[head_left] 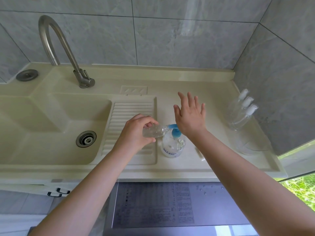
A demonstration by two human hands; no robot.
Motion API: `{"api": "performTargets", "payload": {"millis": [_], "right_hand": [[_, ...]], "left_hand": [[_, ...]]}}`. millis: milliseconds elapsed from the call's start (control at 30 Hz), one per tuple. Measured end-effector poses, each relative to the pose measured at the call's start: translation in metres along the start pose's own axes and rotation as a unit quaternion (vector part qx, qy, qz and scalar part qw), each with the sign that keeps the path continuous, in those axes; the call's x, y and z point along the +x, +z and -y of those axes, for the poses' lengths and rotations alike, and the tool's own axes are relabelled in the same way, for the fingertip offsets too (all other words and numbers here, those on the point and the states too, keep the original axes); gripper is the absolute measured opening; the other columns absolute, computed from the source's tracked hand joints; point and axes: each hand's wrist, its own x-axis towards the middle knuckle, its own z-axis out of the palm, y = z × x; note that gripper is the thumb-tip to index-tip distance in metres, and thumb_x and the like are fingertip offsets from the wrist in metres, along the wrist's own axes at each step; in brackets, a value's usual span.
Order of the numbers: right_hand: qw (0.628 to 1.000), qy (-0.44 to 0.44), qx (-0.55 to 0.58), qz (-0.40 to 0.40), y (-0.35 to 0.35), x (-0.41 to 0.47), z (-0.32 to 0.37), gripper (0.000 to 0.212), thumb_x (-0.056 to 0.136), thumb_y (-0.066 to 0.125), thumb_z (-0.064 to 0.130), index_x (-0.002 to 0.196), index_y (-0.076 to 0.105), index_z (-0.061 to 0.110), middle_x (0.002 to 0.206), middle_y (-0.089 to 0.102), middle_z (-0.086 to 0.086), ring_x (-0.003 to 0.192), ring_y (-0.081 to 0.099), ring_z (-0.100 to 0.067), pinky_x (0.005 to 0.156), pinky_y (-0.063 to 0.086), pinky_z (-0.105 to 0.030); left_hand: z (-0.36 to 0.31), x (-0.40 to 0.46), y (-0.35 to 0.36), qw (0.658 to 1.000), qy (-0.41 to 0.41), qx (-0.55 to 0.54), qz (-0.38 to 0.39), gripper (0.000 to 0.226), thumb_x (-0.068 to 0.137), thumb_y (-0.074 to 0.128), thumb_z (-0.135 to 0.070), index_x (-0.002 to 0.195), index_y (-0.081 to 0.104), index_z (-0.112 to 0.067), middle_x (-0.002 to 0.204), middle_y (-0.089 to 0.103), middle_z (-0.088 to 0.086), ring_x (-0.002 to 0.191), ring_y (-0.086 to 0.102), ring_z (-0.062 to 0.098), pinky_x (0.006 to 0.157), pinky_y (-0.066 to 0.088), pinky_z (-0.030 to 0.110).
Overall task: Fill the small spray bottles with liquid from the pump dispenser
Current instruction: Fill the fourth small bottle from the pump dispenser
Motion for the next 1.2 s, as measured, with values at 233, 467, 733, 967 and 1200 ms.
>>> {"api": "performTargets", "payload": {"millis": [233,467,733,967,1200], "right_hand": [[1.000,0.018,0.018,0.014,0.006,-0.003,-0.002,0.053,0.107,0.026,0.042,0.158,0.018,0.031,0.167,0.010,-0.006,0.154,0.003,-0.029,0.123,-0.002,-0.050],[1.000,-0.009,-0.003,0.007,0.004,-0.001,0.001,0.052,0.107,0.029,0.034,0.158,0.017,0.031,0.168,0.006,-0.009,0.154,0.002,-0.032,0.122,-0.001,-0.052],[1.000,-0.013,0.000,-0.001,0.000,0.001,0.002,0.054,0.107,0.029,0.040,0.158,0.016,0.030,0.168,-0.002,-0.011,0.154,0.002,-0.032,0.123,-0.001,-0.052],[1.000,0.002,-0.015,0.011,0.009,0.000,-0.002,0.051,0.107,0.028,0.033,0.157,0.018,0.032,0.168,-0.002,-0.011,0.154,0.003,-0.033,0.123,0.000,-0.053],[1.000,0.011,0.018,-0.017,0.000,-0.001,0.001,0.053,0.107,0.031,0.039,0.157,0.019,0.030,0.167,-0.003,-0.012,0.154,0.007,-0.032,0.122,0.002,-0.053]], "left_hand": [[-0.001,-0.002,-0.001,1.000,0.000,-0.007,-0.001,0.054,0.054,0.092,-0.005,0.100,0.073,-0.026,0.092,0.060,-0.008,0.084,0.056,-0.003,0.075,0.035,-0.002],[-0.005,-0.001,-0.001,1.000,0.004,-0.011,-0.003,0.054,0.054,0.092,-0.005,0.101,0.074,-0.024,0.094,0.061,-0.006,0.084,0.056,-0.006,0.076,0.034,-0.003],[0.000,-0.001,0.000,1.000,-0.005,-0.001,0.000,0.054,0.054,0.092,-0.007,0.101,0.073,-0.027,0.096,0.061,-0.006,0.087,0.059,0.006,0.077,0.038,0.000],[-0.001,-0.002,0.001,1.000,0.000,-0.010,0.000,0.054,0.055,0.092,-0.007,0.101,0.073,-0.025,0.094,0.061,-0.004,0.083,0.056,0.000,0.077,0.036,-0.002],[0.001,-0.004,-0.002,1.000,0.004,-0.009,-0.002,0.054,0.054,0.092,-0.006,0.101,0.073,-0.026,0.094,0.062,-0.003,0.084,0.057,0.001,0.078,0.036,-0.002]]}}
